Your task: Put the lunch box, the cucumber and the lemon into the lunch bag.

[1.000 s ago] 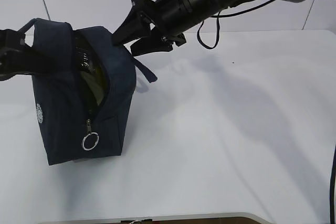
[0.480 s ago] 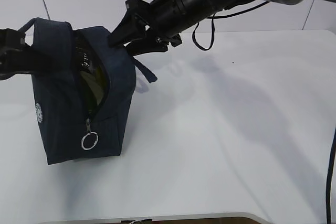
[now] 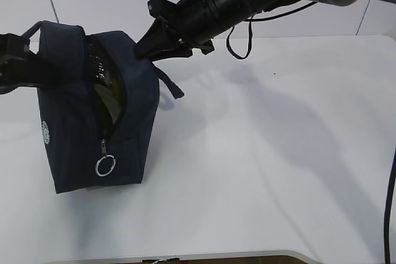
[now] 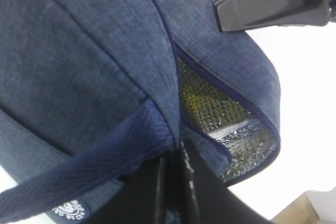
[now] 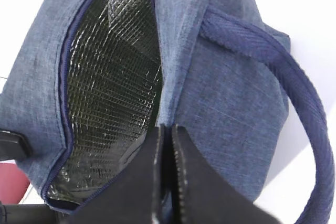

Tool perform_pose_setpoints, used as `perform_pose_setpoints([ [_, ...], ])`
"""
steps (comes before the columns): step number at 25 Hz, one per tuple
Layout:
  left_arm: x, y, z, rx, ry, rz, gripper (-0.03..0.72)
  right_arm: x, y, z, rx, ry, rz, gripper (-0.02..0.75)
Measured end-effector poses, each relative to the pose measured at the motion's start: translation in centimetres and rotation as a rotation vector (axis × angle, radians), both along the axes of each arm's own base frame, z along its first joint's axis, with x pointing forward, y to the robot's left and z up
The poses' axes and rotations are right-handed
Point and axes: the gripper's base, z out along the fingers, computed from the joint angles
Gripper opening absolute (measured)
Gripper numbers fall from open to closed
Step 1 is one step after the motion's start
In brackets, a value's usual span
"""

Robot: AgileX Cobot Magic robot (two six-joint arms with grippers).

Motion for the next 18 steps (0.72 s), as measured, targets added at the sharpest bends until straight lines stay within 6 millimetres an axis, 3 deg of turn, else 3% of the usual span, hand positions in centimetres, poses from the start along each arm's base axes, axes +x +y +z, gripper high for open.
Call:
perform_pose_setpoints([
  [3,0.0,0.0,0.0,0.0,0.0,0.0,-0.009,0.1,0.0,0.0,-0.001,-0.027,0.009,0.05],
  [5,0.0,0.0,0.0,0.0,0.0,0.0,-0.009,0.1,0.0,0.0,-0.003,-0.046,0.018,0.017],
  [12,0.0,0.0,0.0,0.001,-0.001,-0.001,-0.009,0.0,0.0,0.1,-0.009,-0.064,0.039,0.01],
  [18,-0.2,-0.2,0.0,-0.008,0.0,-0.039,-0.009,-0.9,-0.8,1.9,-0.106,-0.155,0.082,0.009],
])
